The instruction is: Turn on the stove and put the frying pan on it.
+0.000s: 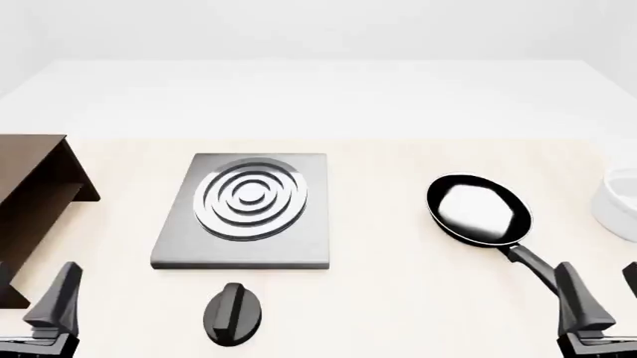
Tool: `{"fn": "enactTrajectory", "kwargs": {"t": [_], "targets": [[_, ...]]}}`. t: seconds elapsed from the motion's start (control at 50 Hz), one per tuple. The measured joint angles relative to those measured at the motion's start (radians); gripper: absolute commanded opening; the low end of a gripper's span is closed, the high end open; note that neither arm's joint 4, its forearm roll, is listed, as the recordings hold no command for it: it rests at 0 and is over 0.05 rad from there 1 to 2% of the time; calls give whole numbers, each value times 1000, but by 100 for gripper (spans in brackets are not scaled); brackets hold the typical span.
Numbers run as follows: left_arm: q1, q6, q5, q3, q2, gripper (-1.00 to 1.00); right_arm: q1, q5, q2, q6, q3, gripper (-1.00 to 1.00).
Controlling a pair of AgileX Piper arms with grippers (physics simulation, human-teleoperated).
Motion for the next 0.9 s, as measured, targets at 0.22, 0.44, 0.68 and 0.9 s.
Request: {"fn": "enactTrajectory", "kwargs": {"t": [0.22, 0.44, 0.68, 0.9], "targets": [[5, 7, 12, -8, 3, 100, 1, -16, 21, -19, 0, 100], [12, 75, 166, -176, 13, 100, -1, -45, 63, -31, 0, 100], [-19, 103, 343, -350, 196, 100, -13, -54, 88, -47, 0, 100], [-92, 77, 322, -326, 432, 100, -23, -62, 108, -58, 0, 100]]}}
